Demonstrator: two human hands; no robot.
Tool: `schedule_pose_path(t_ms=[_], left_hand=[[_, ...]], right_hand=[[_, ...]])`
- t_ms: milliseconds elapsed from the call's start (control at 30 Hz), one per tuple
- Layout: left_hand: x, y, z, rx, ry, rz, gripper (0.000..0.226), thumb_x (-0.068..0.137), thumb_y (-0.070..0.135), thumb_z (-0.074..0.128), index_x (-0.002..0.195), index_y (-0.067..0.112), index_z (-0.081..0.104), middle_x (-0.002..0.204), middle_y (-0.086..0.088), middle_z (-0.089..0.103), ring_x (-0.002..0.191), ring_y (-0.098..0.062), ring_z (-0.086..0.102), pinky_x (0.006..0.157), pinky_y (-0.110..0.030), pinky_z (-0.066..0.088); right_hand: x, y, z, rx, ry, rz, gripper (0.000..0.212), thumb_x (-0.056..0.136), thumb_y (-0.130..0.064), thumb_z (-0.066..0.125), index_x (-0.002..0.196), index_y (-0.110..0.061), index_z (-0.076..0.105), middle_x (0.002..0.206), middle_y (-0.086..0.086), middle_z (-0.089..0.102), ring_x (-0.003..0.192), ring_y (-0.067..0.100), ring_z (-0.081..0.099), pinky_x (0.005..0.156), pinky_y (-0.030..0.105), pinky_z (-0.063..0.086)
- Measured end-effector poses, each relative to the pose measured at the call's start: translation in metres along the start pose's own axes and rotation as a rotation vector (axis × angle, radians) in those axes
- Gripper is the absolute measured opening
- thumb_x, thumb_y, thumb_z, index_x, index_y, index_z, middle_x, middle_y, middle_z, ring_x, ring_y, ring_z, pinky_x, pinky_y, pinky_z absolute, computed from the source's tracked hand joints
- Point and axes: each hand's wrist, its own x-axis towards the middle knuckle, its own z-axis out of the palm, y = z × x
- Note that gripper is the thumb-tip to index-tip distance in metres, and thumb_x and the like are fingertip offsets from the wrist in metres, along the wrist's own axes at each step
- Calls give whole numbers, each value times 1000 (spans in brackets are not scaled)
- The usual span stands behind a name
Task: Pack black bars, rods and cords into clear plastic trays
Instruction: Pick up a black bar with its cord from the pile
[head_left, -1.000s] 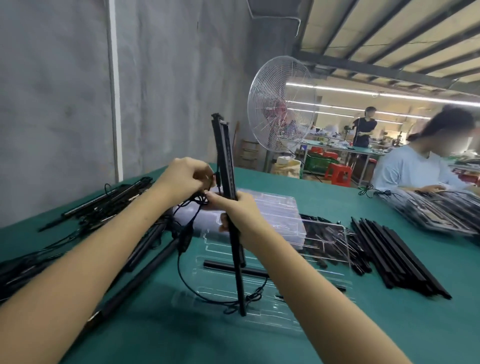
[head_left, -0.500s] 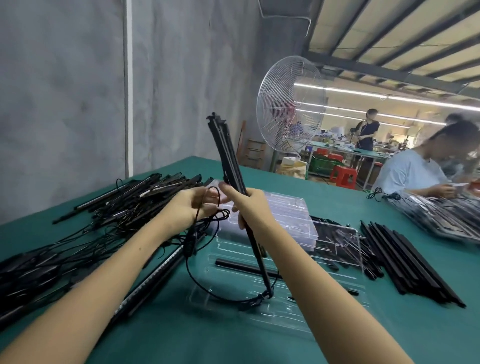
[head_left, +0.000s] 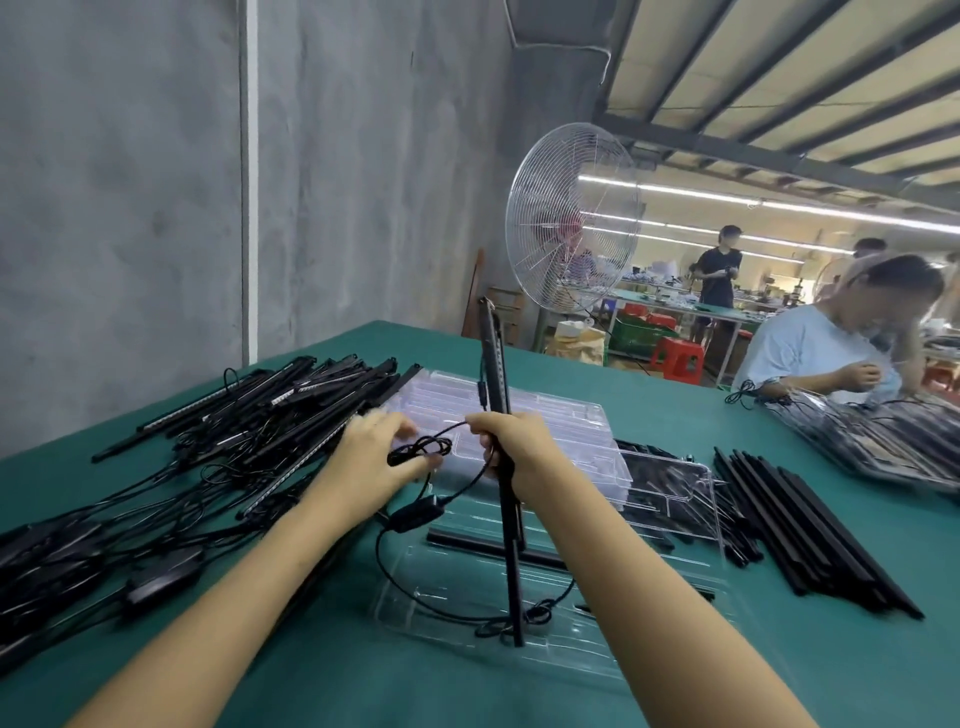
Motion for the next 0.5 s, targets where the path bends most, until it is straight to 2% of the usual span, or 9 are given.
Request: schedule_pose_path(t_ms=[67, 133, 200, 267, 367, 433, 500], left_hand=[[1, 0, 1, -32, -141, -56, 34, 76, 50, 71, 65, 23, 54, 62, 12, 51, 61, -7, 47, 58, -26, 35], [1, 1, -2, -84, -178, -47, 36, 74, 46, 74, 60, 20, 54, 53, 9, 48, 49, -2, 40, 51, -19, 31], [1, 4, -9, -149, -145, -25, 21, 77, 38, 74, 69, 24, 61, 63, 8, 59, 54, 0, 46, 54, -15, 36], [3, 6, -17, -197, -153, -18, 10, 83, 30, 69, 78, 33, 61, 77, 8, 64, 66, -1, 53, 66, -20, 42], [6, 7, -24, -124, -172, 16, 14, 88, 24, 63, 80, 35, 60, 86, 13, 56, 75, 7, 50, 74, -26, 37], [7, 9, -25, -82, -188, -2, 14, 88, 23, 63, 82, 34, 60, 97, 11, 47, 86, 1, 46, 81, -27, 36], [8, 13, -25, -36, -255, -28, 17, 86, 22, 63, 79, 37, 60, 98, 8, 43, 90, -8, 45, 85, -29, 37]], right_hand=[[3, 8, -2, 34, 25, 38, 11, 84, -4, 63, 78, -5, 54, 50, 1, 43, 40, 9, 33, 37, 17, 29], [4, 13, -5, 15, 33, 28, 13, 83, -3, 64, 74, -5, 55, 47, -1, 42, 40, 9, 34, 40, 17, 29], [6, 15, -9, 12, 35, 12, 16, 82, -3, 65, 70, -6, 54, 46, -1, 42, 40, 9, 35, 41, 17, 30], [7, 16, -12, 6, 31, -3, 18, 83, -3, 65, 70, -6, 53, 47, -1, 42, 39, 8, 35, 40, 17, 30], [7, 20, -11, -52, 26, -39, 20, 82, -3, 64, 69, -8, 50, 49, 1, 42, 41, 10, 36, 43, 20, 31], [7, 23, -8, -77, 33, -71, 21, 82, -2, 63, 68, -8, 48, 50, 2, 41, 42, 12, 35, 45, 22, 30], [6, 24, -6, -81, 44, -99, 22, 81, -1, 62, 67, -9, 47, 51, 3, 39, 43, 13, 33, 45, 24, 28]])
